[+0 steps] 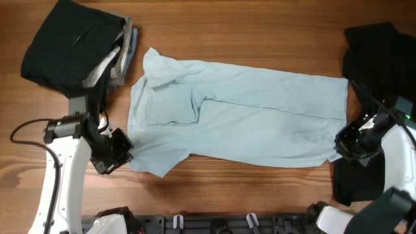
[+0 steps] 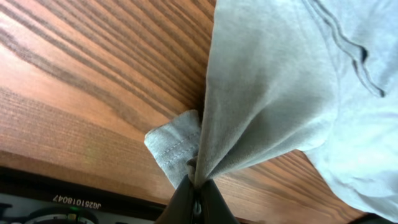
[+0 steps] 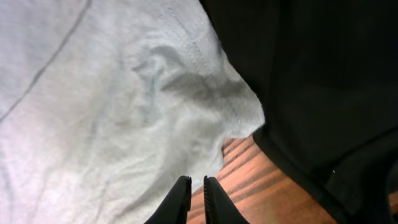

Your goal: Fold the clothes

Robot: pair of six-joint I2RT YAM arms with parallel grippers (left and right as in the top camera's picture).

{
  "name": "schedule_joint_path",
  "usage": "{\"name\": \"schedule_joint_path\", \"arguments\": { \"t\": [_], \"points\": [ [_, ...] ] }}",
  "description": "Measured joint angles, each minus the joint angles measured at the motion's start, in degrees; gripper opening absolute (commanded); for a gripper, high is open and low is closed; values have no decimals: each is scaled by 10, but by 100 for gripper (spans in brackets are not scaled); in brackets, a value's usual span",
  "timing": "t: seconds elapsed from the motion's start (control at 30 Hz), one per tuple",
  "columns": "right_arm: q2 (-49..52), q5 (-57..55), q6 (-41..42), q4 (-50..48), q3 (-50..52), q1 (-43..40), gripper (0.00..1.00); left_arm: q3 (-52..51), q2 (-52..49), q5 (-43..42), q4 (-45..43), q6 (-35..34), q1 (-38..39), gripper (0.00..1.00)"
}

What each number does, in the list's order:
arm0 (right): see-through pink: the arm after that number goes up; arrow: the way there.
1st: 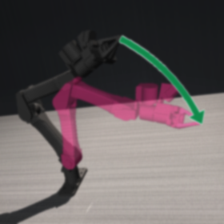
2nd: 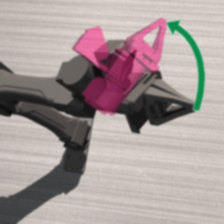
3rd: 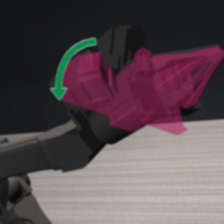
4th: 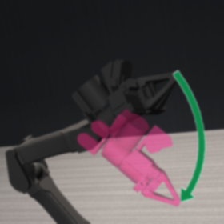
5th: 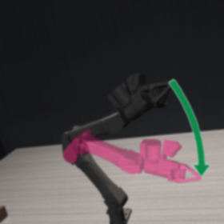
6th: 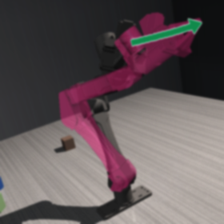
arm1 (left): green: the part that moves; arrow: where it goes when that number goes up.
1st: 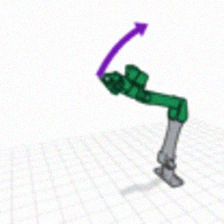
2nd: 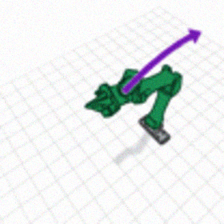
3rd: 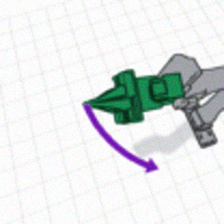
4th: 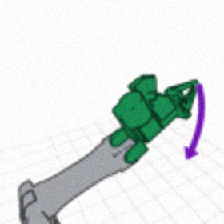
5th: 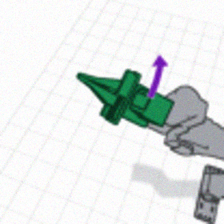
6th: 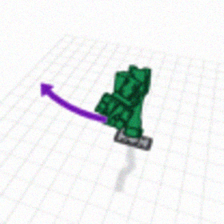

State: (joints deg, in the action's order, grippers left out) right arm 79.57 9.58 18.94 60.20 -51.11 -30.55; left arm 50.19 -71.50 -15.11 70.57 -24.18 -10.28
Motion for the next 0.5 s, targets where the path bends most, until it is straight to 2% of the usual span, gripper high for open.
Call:
{"name": "schedule_joint_path", "arguments": {
  "t": [0.07,0.13,0.17,0.2,0.33,0.4,0.5],
  "points": [
    [-22,1,-2,8,0,0,4,0,15,-4,8,0,-2,4],
    [-35,2,-2,16,0,0,22,0,21,-9,10,0,-2,4],
    [-38,5,-3,20,0,0,34,0,22,-9,10,0,-2,4],
    [-39,8,-5,21,0,0,50,1,23,-10,9,0,-2,4],
    [-36,26,-9,4,14,0,64,2,23,-13,-5,0,-2,4],
    [-19,32,0,-17,50,0,73,2,23,-13,-11,0,-2,4],
    [18,35,19,-61,90,0,81,3,23,-13,-13,0,-2,4]
  ]
}}
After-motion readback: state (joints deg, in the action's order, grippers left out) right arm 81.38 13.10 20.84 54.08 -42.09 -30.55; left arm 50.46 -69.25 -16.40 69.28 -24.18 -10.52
